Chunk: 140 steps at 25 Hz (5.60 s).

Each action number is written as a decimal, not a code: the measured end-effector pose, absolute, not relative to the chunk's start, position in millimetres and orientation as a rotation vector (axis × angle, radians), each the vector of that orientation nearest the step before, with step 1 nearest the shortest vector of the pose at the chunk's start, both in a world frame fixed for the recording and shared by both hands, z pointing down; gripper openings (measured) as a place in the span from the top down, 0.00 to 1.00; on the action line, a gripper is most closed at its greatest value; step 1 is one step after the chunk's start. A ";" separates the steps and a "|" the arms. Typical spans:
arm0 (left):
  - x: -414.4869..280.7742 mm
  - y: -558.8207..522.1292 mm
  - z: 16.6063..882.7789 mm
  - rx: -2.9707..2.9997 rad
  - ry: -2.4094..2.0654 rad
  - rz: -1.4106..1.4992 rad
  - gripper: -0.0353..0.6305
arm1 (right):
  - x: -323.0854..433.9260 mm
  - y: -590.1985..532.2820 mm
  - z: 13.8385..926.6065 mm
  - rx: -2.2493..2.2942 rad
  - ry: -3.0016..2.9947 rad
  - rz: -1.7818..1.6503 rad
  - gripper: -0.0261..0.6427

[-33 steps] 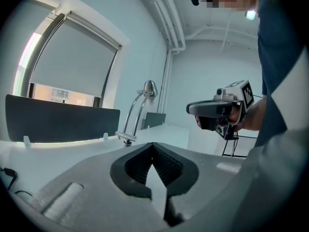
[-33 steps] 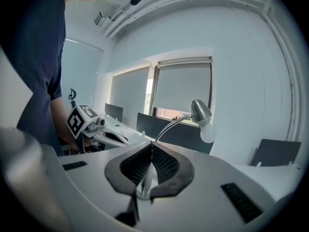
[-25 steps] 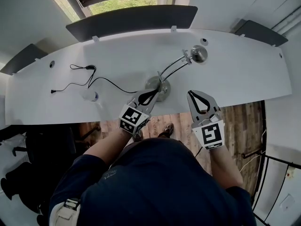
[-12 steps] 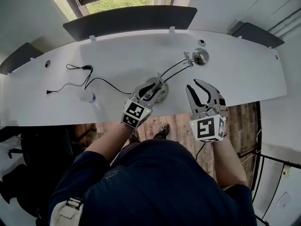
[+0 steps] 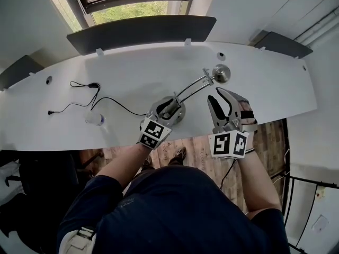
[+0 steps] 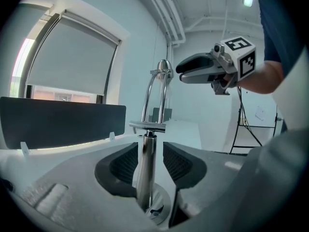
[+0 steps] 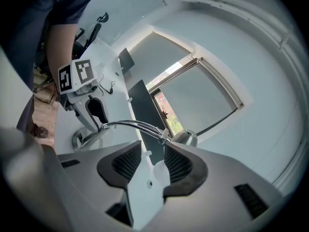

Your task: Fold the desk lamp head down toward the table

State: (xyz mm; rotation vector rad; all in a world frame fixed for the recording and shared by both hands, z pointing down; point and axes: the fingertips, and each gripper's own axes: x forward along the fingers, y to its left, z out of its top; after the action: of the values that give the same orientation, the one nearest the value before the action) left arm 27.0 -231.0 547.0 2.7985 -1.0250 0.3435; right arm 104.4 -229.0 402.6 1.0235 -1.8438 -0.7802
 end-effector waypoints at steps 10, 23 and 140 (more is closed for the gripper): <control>31.4 -243.6 548.8 2.791 -1.037 0.321 0.73 | 96.2 -250.1 401.5 0.942 -1.688 -0.941 0.74; 43.8 -251.9 549.3 2.798 -1.025 0.342 0.76 | 85.7 -262.3 403.5 0.813 -1.537 -1.107 0.75; 12.1 -111.0 458.5 2.885 -0.816 0.214 0.82 | 64.4 -121.1 490.4 1.301 -2.522 0.235 0.91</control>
State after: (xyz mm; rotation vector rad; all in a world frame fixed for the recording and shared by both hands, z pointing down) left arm 12.1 -111.0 458.5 2.8851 -0.8157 0.2138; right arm 64.4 -121.1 490.4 1.3007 -2.5219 0.2351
